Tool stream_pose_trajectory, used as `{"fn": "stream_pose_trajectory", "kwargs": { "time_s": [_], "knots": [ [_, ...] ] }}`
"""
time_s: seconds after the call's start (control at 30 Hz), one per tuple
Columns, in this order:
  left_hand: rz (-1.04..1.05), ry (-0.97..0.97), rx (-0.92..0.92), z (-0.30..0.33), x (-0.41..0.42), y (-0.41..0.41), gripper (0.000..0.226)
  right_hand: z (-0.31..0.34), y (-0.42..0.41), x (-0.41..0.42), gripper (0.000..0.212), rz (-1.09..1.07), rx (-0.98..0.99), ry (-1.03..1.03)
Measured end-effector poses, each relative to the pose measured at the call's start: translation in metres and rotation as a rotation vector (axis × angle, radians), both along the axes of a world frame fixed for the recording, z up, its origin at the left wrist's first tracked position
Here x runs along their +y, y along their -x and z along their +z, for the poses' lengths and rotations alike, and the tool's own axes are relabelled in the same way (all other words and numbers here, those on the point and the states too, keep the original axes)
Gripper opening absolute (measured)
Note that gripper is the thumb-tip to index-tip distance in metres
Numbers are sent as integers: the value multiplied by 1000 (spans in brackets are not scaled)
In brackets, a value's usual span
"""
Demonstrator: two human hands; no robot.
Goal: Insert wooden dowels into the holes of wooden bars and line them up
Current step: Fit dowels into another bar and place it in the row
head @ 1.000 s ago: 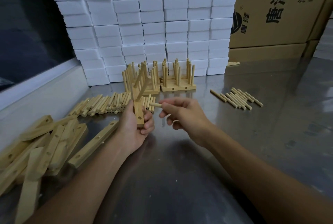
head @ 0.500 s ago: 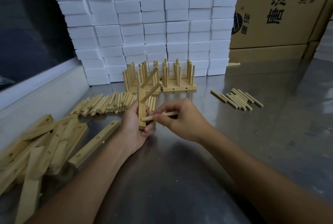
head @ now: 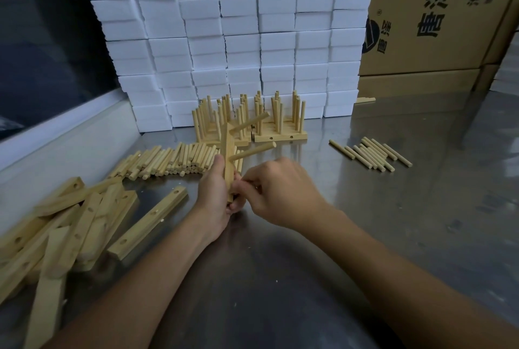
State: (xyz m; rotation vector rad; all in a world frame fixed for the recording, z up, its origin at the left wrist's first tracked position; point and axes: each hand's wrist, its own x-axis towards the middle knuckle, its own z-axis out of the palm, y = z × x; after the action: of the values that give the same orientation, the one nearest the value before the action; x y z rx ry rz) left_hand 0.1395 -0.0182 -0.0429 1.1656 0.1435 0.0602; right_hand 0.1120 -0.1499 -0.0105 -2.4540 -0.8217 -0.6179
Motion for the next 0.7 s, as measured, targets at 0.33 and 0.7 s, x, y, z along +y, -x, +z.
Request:
{"fn": "stream_pose_trajectory", "kwargs": {
  "time_s": [0.33, 0.7],
  "knots": [
    [3, -37, -1, 3, 1, 3, 51, -1, 0, -7, 12, 189, 816, -859],
    [-21, -60, -86, 8, -2, 8, 15, -9, -19, -21, 23, -19, 704, -1062]
  ]
}}
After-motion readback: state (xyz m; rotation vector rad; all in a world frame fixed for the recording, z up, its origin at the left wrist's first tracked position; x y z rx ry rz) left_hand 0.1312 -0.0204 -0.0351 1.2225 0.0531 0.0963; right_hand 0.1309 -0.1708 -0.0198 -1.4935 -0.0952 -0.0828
